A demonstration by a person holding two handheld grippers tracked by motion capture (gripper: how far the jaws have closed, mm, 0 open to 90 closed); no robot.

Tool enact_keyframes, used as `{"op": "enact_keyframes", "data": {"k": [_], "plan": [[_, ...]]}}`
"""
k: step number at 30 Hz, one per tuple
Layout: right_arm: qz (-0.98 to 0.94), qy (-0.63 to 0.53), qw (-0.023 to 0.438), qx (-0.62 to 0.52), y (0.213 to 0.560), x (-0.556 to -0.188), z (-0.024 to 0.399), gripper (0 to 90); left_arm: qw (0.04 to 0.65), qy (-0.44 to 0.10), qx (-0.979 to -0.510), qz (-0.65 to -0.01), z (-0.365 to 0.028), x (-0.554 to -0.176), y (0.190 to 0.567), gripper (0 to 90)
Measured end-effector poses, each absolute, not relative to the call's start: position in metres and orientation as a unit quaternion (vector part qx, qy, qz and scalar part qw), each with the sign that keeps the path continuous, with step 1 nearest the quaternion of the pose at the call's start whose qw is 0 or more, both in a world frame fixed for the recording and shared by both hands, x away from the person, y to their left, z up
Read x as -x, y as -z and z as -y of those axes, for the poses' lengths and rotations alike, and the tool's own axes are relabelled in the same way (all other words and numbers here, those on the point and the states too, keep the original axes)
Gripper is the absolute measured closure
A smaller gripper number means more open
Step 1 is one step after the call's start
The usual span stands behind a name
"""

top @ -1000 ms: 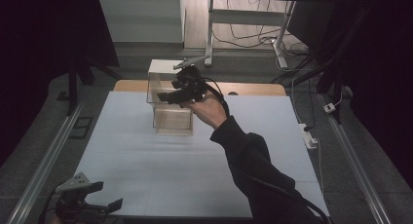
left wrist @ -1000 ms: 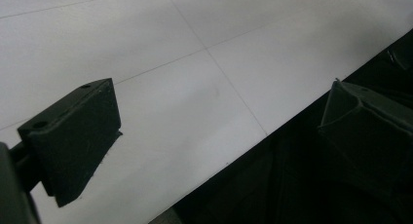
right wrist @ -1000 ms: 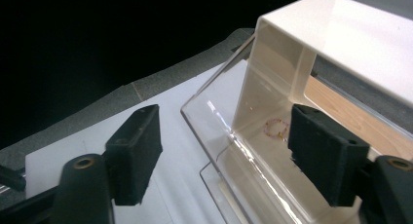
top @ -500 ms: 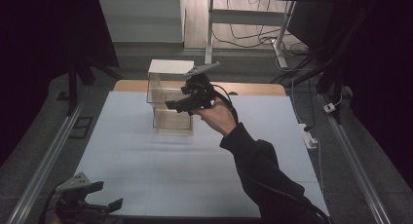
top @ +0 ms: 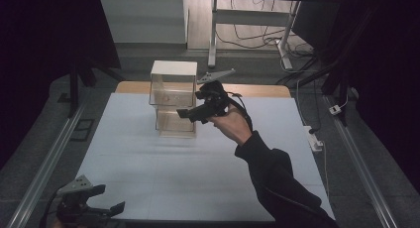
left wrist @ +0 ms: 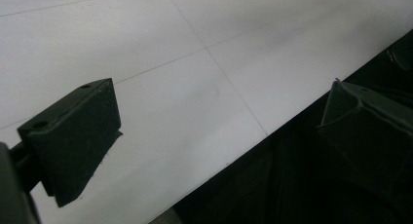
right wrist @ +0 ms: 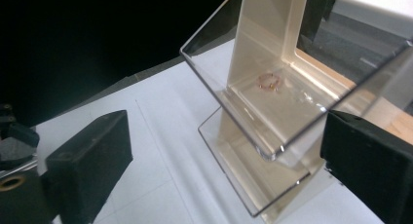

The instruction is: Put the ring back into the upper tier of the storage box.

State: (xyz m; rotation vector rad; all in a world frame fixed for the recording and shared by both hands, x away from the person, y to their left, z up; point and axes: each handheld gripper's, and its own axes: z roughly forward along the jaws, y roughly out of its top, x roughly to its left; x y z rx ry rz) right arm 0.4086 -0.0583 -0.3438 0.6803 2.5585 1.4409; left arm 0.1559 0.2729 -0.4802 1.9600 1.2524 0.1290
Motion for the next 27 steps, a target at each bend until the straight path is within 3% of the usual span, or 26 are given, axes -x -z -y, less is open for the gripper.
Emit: {"op": "enact_keyframes", "data": {"k": [7, 15, 27], "plan": [[-0.845, -0.480, 0.061, -0.229, 0.350, -0.404, 0.078, 0.0, 0.399, -0.048, -0.771, -0.494, -0.273, -0.156, 0.480, 0.8], [-0.854, -0.461, 0.093, -0.222, 0.362, -0.393, 0.090, 0.0, 0.400, -0.049, -0.771, -0.493, -0.273, -0.155, 0.480, 0.7], [-0.852, -0.461, 0.082, -0.236, 0.392, -0.381, 0.108, 0.0, 0.399, -0.051, -0.772, -0.492, -0.273, -0.155, 0.480, 0.7]]}}
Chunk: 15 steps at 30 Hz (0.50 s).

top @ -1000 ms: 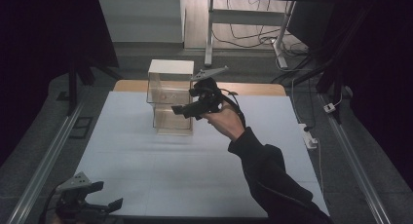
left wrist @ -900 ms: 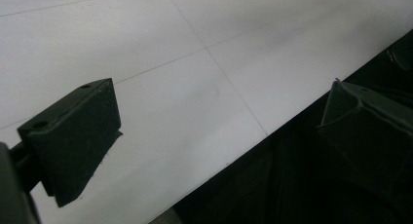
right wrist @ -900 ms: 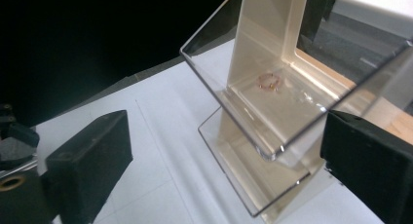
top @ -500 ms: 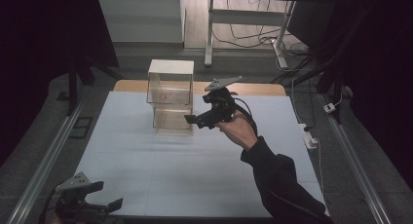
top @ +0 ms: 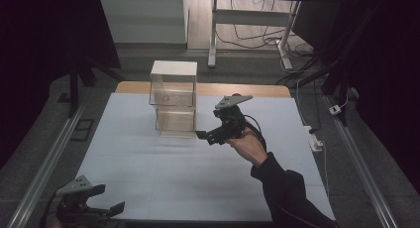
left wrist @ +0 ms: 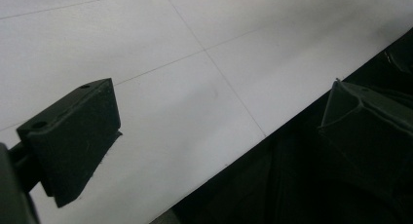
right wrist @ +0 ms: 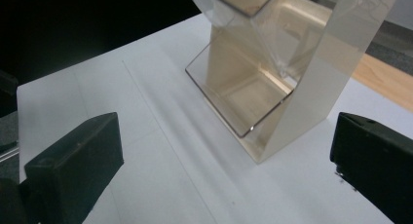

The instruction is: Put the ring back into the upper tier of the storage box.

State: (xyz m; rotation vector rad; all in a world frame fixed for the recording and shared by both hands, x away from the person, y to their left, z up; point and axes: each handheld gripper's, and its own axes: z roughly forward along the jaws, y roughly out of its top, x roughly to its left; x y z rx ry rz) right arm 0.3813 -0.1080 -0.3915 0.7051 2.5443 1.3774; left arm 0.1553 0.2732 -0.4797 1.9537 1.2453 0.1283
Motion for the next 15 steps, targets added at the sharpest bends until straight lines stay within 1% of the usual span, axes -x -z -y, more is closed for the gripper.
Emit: {"op": "enact_keyframes", "data": {"k": [15], "plan": [[-0.852, -0.461, 0.074, -0.237, 0.409, -0.364, 0.123, 0.0, 0.399, -0.051, -0.772, -0.492, -0.273, -0.155, 0.480, 0.7]]}}
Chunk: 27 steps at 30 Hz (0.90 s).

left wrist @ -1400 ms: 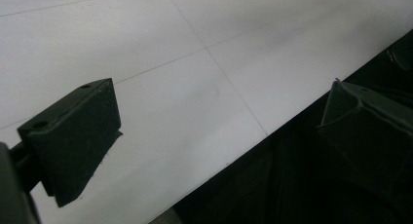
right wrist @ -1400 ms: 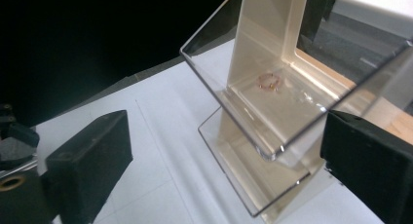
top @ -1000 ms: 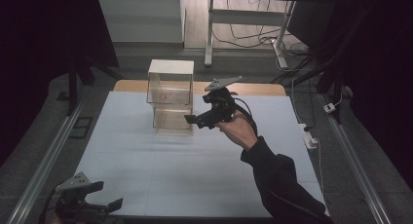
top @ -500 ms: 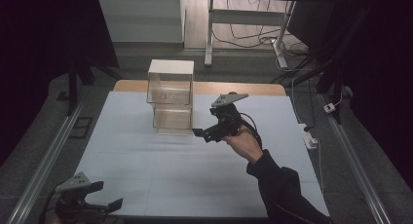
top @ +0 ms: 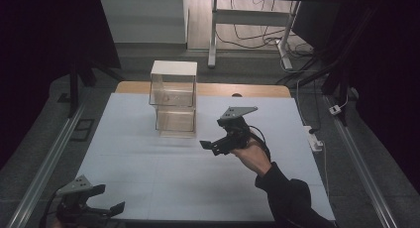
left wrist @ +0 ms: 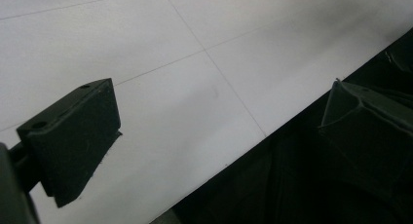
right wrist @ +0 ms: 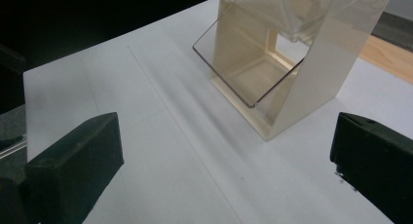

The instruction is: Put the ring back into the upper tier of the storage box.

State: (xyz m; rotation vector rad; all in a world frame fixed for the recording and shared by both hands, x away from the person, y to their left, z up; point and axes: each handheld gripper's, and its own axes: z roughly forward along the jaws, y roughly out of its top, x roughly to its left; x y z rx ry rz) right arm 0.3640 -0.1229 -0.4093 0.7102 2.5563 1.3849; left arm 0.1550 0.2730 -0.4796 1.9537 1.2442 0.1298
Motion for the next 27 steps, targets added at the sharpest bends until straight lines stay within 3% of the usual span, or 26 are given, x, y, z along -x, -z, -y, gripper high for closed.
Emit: {"op": "enact_keyframes", "data": {"k": [27], "plan": [[-0.857, -0.453, 0.069, -0.237, 0.419, -0.323, 0.150, 0.0, 0.398, -0.055, -0.773, -0.490, -0.272, -0.155, 0.479, 0.7]]}}
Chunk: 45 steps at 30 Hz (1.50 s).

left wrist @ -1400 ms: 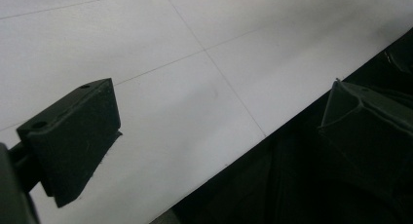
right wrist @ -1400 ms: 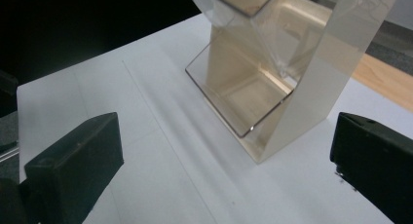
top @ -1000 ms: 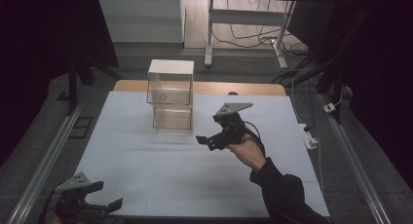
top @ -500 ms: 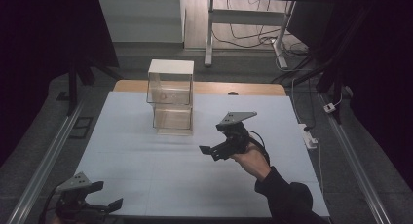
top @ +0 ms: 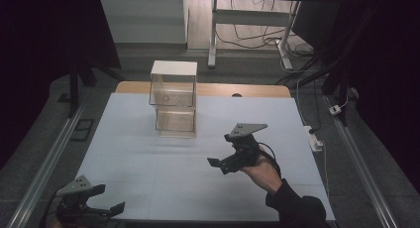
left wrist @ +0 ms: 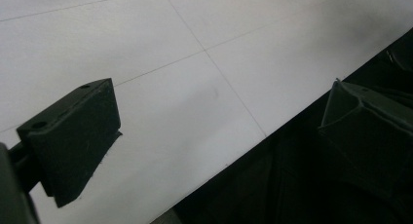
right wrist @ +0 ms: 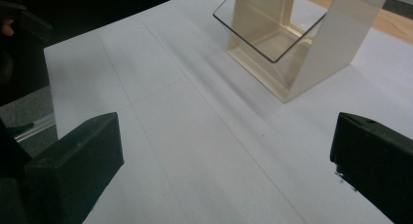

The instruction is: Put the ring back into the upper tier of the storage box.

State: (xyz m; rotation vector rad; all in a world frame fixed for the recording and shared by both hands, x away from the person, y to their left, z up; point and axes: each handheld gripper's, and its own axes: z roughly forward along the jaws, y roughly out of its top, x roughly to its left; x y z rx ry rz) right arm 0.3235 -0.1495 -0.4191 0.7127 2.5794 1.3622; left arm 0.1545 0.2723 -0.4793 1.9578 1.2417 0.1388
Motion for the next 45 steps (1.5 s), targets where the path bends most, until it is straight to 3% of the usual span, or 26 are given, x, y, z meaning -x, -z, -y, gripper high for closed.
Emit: {"op": "enact_keyframes", "data": {"k": [45], "plan": [[-0.824, -0.405, 0.127, -0.376, 0.450, -0.257, 0.285, 0.0, 0.397, -0.057, -0.771, -0.494, -0.273, -0.154, 0.479, 0.2]]}}
